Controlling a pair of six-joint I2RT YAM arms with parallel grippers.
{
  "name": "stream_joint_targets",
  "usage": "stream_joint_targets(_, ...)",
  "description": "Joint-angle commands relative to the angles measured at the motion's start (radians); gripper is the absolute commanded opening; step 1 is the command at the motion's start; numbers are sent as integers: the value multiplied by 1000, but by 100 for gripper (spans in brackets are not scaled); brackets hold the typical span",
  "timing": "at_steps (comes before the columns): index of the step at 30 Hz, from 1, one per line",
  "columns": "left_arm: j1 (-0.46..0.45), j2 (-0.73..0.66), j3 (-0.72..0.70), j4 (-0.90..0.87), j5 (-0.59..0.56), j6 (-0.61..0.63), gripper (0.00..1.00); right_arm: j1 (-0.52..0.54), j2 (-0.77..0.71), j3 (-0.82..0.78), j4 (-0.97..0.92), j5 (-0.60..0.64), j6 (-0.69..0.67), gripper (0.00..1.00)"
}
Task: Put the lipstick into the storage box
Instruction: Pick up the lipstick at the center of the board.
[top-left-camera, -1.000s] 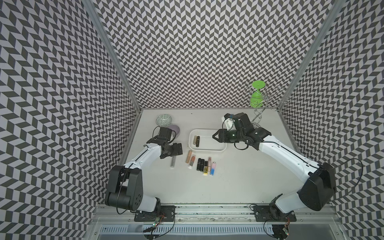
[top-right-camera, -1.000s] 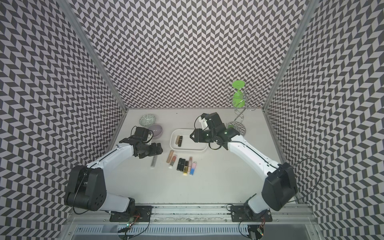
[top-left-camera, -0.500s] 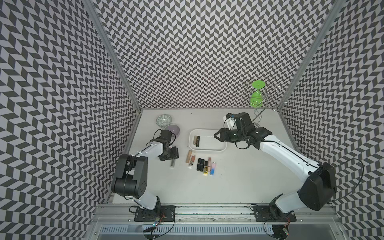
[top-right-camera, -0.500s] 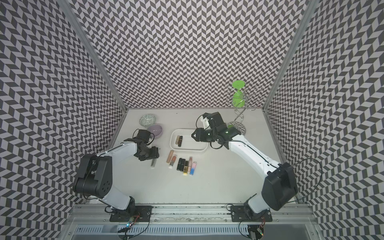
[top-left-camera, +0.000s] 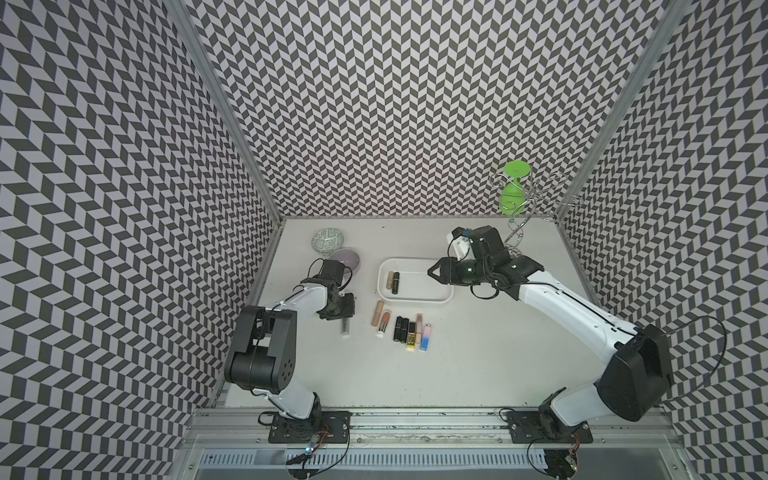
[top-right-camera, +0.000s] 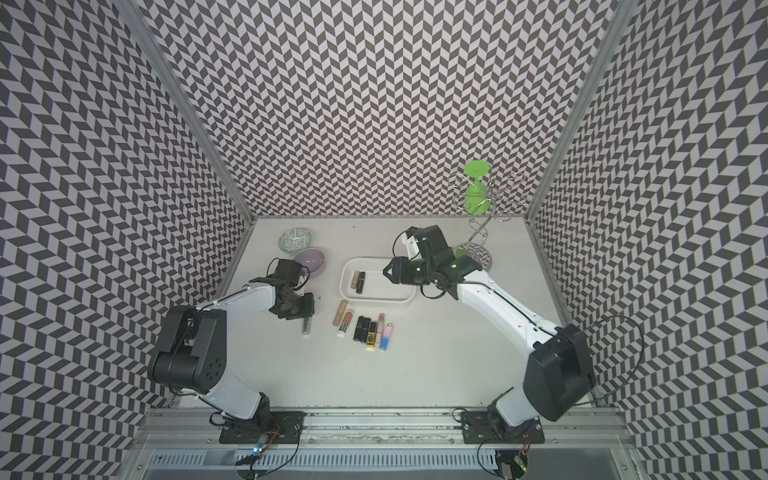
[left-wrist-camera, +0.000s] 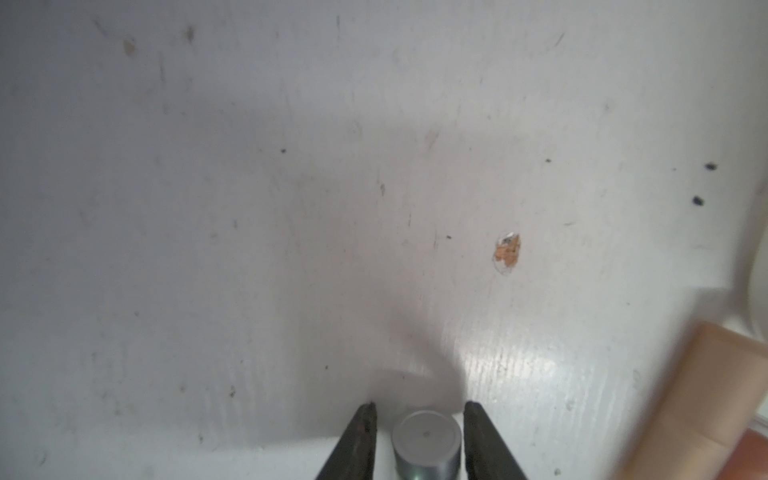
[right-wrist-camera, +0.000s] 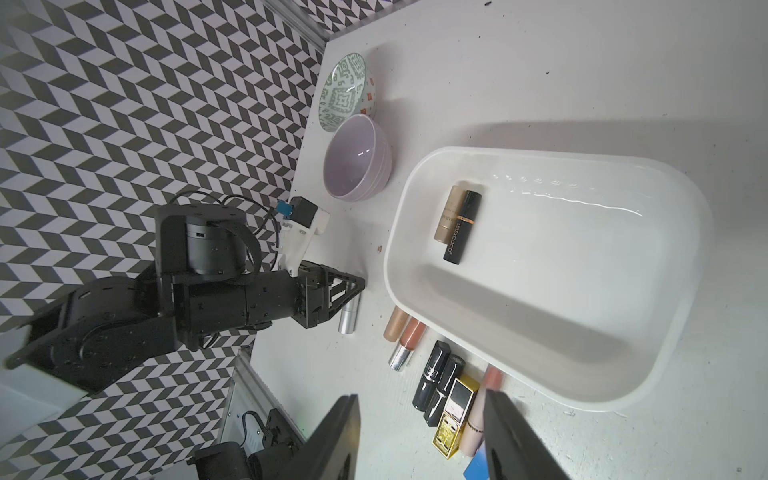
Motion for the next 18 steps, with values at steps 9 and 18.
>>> stream_joint_targets(9, -7, 18, -11, 1, 30, 2, 23, -12, -57, -20, 44, -7, 1, 52)
stream_joint_targets(18, 36, -105, -11, 44, 251, -50, 23, -12, -73, 0, 51, -81, -55, 69)
